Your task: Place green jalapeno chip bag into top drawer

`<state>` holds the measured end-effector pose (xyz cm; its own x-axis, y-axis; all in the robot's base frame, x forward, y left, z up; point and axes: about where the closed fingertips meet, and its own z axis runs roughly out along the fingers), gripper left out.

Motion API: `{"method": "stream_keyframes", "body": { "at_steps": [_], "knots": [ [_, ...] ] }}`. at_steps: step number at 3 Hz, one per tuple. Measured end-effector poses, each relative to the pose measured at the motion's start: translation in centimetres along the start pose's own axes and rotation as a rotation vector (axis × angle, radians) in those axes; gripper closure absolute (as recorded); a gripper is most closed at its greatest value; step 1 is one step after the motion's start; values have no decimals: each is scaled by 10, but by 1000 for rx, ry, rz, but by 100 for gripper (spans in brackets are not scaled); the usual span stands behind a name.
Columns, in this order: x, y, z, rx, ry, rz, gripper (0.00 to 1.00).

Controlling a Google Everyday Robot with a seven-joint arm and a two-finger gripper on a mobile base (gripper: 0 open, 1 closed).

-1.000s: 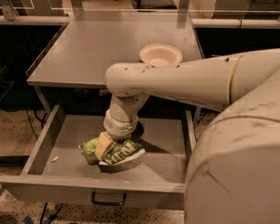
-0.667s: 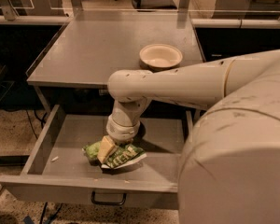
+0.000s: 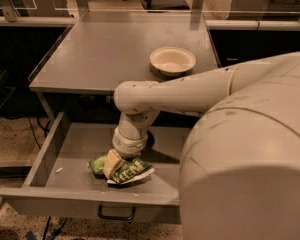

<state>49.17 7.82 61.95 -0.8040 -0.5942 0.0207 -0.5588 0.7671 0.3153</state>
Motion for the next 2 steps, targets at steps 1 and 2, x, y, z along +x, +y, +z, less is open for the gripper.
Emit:
{"method": "stream_keyframes", "body": {
  "at_steps": [1,2],
  "knots": [
    [-5,-4,15,-7,-3,23,100],
    [-8,-5,27,-14,-14,49,99]
  ]
}}
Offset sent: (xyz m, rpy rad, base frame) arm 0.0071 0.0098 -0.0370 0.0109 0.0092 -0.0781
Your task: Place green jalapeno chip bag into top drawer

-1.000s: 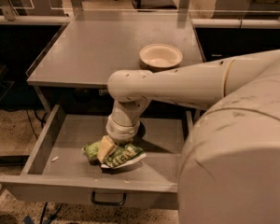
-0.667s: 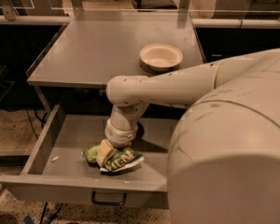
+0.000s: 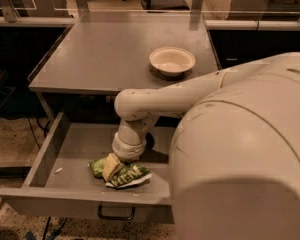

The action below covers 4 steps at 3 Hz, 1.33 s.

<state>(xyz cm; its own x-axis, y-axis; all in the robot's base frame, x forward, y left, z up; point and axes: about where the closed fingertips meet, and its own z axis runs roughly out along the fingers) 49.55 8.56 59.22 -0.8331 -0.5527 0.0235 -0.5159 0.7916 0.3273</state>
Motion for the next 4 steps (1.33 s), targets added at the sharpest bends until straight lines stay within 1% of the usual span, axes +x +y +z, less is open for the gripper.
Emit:
{"method": "stream_keyframes", "body": {
  "at_steps": [1,2,3,4],
  "knots": [
    [2,1,3,-11,-14,5,82],
    [2,1,3,-11,-14,5,61],
    [2,1,3,-11,-14,5,37],
    [2,1,3,-11,-14,5,15]
  ]
}}
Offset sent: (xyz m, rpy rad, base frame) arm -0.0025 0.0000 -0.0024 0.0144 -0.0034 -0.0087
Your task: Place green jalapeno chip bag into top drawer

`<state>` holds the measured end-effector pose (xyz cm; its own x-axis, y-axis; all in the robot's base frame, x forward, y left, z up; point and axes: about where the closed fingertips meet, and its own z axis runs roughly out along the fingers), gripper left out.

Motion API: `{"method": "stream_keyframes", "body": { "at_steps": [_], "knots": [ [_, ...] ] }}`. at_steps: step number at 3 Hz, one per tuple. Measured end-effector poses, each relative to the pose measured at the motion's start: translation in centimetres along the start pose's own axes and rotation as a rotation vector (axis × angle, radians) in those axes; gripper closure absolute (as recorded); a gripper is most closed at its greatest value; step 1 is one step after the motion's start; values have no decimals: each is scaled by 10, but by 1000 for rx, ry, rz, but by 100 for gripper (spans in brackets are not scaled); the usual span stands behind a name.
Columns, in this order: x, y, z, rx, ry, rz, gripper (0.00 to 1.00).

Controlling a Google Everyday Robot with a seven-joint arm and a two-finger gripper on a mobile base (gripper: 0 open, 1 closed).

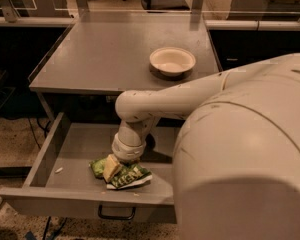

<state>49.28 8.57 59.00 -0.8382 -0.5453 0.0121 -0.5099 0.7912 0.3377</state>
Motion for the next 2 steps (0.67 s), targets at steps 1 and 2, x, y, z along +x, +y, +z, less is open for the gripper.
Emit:
{"method": "stream_keyframes", "body": {
  "at_steps": [1,2],
  "knots": [
    [0,0,0,0,0,0,0],
    [0,0,0,0,0,0,0]
  ]
}}
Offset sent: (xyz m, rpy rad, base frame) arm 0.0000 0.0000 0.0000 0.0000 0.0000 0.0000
